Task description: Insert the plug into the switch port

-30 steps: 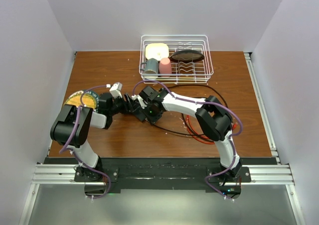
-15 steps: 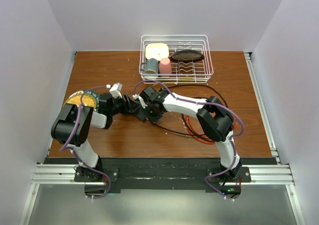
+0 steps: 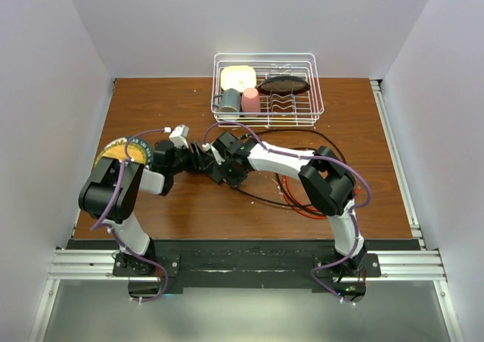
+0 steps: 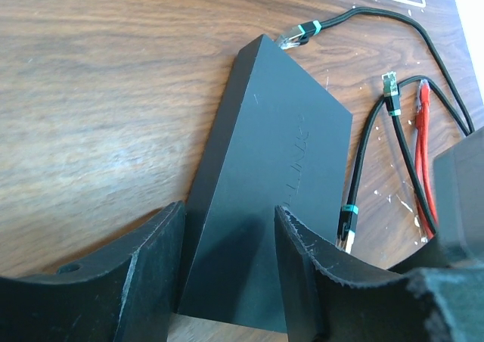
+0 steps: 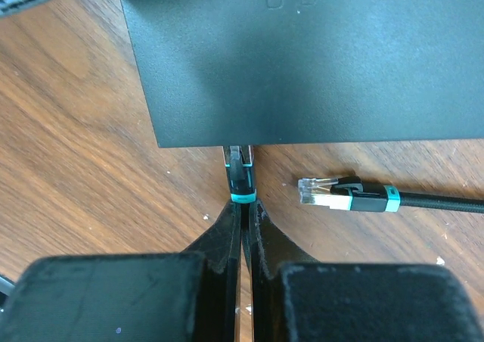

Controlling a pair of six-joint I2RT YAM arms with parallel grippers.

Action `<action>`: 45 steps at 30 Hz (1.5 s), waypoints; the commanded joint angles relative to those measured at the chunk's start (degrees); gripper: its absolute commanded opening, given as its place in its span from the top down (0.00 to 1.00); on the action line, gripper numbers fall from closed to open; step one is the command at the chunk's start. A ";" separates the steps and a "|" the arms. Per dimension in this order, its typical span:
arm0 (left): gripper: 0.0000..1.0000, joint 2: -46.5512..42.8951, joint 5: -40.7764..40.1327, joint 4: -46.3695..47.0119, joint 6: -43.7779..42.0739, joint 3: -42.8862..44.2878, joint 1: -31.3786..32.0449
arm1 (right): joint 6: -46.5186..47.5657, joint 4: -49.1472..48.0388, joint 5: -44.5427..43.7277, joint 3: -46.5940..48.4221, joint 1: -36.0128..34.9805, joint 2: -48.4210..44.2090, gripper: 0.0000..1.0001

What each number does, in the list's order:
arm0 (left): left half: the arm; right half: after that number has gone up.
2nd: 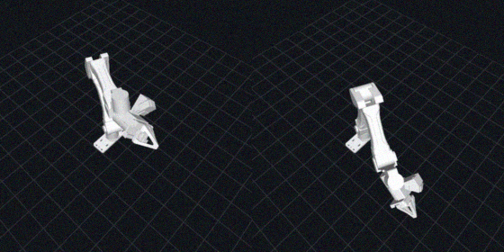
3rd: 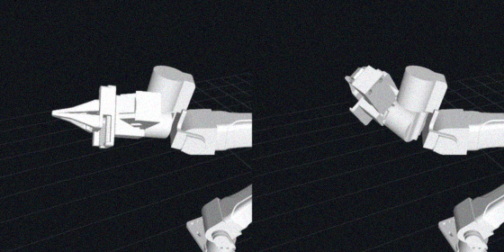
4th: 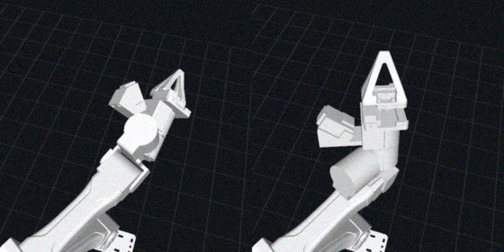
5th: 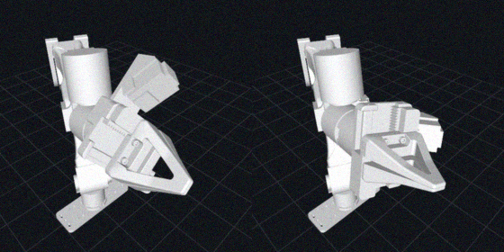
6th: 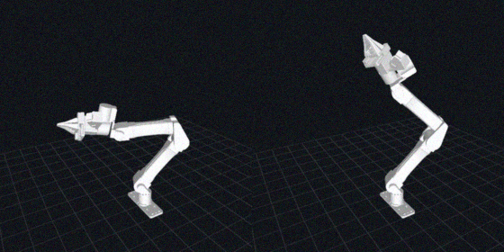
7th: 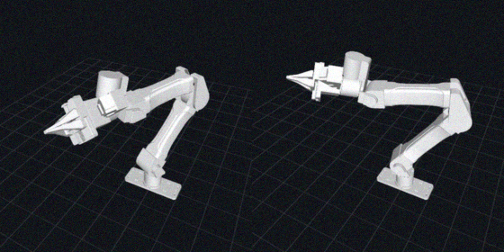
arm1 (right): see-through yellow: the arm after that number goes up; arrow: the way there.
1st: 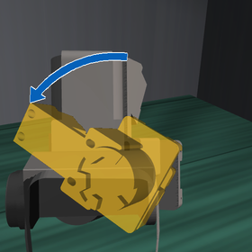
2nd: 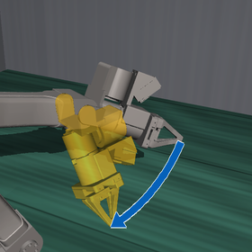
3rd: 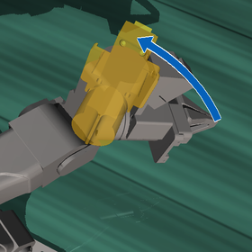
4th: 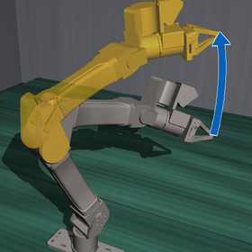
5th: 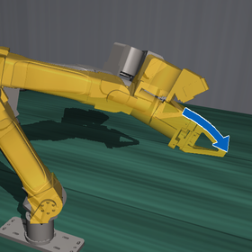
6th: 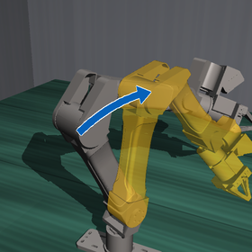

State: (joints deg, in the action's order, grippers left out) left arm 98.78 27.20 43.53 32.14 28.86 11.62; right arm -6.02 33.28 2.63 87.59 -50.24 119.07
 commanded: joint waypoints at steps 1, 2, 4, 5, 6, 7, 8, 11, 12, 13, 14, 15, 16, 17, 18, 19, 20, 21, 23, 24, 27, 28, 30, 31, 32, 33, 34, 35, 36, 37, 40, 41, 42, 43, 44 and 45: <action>0.48 -0.78 20.78 -7.93 5.56 -0.56 8.77 | -0.48 -31.60 -2.81 2.93 0.67 -3.40 1.00; 0.48 -0.87 21.22 -8.45 5.74 -0.30 9.64 | -0.57 -32.22 -2.81 3.11 0.67 -3.40 1.00; 0.49 -0.96 21.58 -8.81 6.26 -0.03 10.44 | -0.48 -32.92 -2.90 3.46 0.67 -3.05 1.00; 0.50 -0.87 22.19 -9.42 6.53 0.05 11.14 | -0.48 -33.01 -3.16 3.38 0.58 -2.96 1.00; 0.50 -0.87 22.54 -9.51 6.79 -0.12 11.41 | -0.57 -34.58 -3.86 3.38 0.67 -2.96 1.00; 0.51 -0.87 22.81 -9.69 7.06 -0.21 11.58 | -0.57 -35.12 -4.21 3.29 0.67 -3.05 1.00; 0.51 -0.87 23.07 -10.56 7.15 -0.47 11.67 | -0.57 -36.25 -4.65 3.03 0.67 -3.14 1.00; 0.52 -0.52 23.34 -12.84 6.88 -1.00 11.76 | -1.01 -38.19 -5.88 2.58 0.67 -3.40 1.00; 0.52 -0.35 23.51 -13.38 6.71 -1.09 11.85 | -1.18 -38.29 -5.89 2.85 0.67 -3.40 1.00; 0.52 -0.17 23.51 -13.90 6.45 -1.18 11.85 | -1.19 -38.11 -5.62 3.20 0.67 -3.14 1.00; 0.52 0.09 22.90 -15.39 6.27 -1.35 11.85 | -1.19 -37.59 -5.54 4.16 0.67 -2.62 1.00; 0.52 0.18 22.72 -15.93 6.09 -1.44 11.85 | -1.27 -37.50 -5.10 4.43 0.67 -2.44 1.00; 0.52 0.10 22.55 -16.37 5.74 -1.53 11.85 | -1.27 -37.15 -4.49 4.69 0.67 -2.17 1.00; 0.52 -0.08 21.41 -17.07 5.65 -1.96 11.85 | -1.27 -36.97 -4.22 4.87 0.67 -2.08 1.00; 0.52 -0.34 20.88 -17.33 5.57 -2.14 11.85 | -1.10 -36.97 -4.13 4.78 0.67 -2.00 1.00; 0.52 -0.43 20.44 -17.34 5.65 -2.32 11.85 | -0.92 -37.06 -4.04 4.52 0.67 -2.08 1.00; 0.52 -0.52 19.39 -17.60 5.65 -2.41 11.85 | -0.75 -37.06 -3.08 3.91 0.67 -2.17 1.00; 0.51 -0.52 18.86 -17.77 5.57 -2.32 11.85 | -0.22 -36.97 -2.81 3.64 0.67 -2.35 1.00; 0.50 -0.08 17.11 -18.56 5.56 -1.71 11.76 | 0.31 -36.44 -0.46 2.59 0.49 -2.43 1.00; 0.50 0.09 16.57 -18.83 5.56 -1.62 11.76 | 0.57 -36.27 0.09 2.15 0.41 -2.52 1.00; 0.48 -0.34 13.24 -19.80 6.18 -1.62 11.67 | 0.75 -36.09 1.66 0.13 0.14 -3.05 1.00; 0.47 -0.69 12.27 -19.97 6.70 -1.70 11.67 | 0.84 -36.00 2.02 -0.40 0.05 -3.40 1.00; 0.45 -2.45 9.55 -20.67 7.06 -2.32 11.59 | 1.10 -35.65 2.55 -1.63 -0.56 -3.58 1.00; 0.42 -3.24 8.41 -21.02 7.32 -2.49 11.50 | 1.36 -35.22 2.38 -1.98 -0.91 -3.58 1.00; 0.41 -4.64 6.22 -22.16 7.41 -2.67 11.41 | 1.71 -34.43 1.85 -2.51 -1.70 -3.49 1.00; 0.39 -5.35 5.07 -22.87 7.41 -2.76 11.41 | 1.98 -34.16 1.33 -2.95 -1.97 -3.49 1.00; 0.36 -5.96 4.10 -23.57 7.41 -2.76 11.41 | 1.89 -34.07 0.54 -3.56 -2.14 -3.75 0.99; 0.35 -7.01 2.43 -24.71 7.32 -2.76 11.41 | 1.80 -34.24 0.36 -4.79 -2.32 -4.01 0.94; 0.34 -7.37 1.46 -25.33 7.32 -2.76 11.41 | 1.37 -34.24 0.18 -5.32 -2.32 -4.10 0.92; 0.31 -7.81 0.49 -25.94 7.15 -2.85 11.32 | 1.36 -34.24 -0.17 -5.94 -2.32 -4.37 0.89; 0.27 -8.69 -2.58 -28.23 6.80 -2.85 10.54 | 1.27 -34.24 -1.49 -8.48 -2.32 -5.77 0.78; 0.26 -8.96 -4.07 -29.19 6.62 -2.93 10.27 | 1.28 -34.33 -2.45 -9.80 -2.32 -6.82 0.75; 0.26 -8.96 -4.96 -30.07 6.36 -2.76 10.01 | 1.28 -34.24 -2.54 -10.42 -2.41 -7.35 0.70; 0.26 -8.87 -6.01 -31.21 5.31 -2.32 9.22 | 1.28 -33.98 -3.85 -10.77 -2.32 -7.79 0.69; 0.26 -8.52 -7.76 -33.75 4.78 -1.28 8.78 | 1.45 -33.46 -5.69 -11.21 -2.41 -8.14 0.68; 0.25 -8.52 -8.56 -34.90 4.25 -0.66 8.16 | 2.32 -32.23 -6.32 -11.30 -2.41 -8.67 0.62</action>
State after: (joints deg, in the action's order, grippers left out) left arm 88.97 11.86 26.17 33.41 28.82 17.54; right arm -4.08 19.59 0.93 75.90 -52.23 113.06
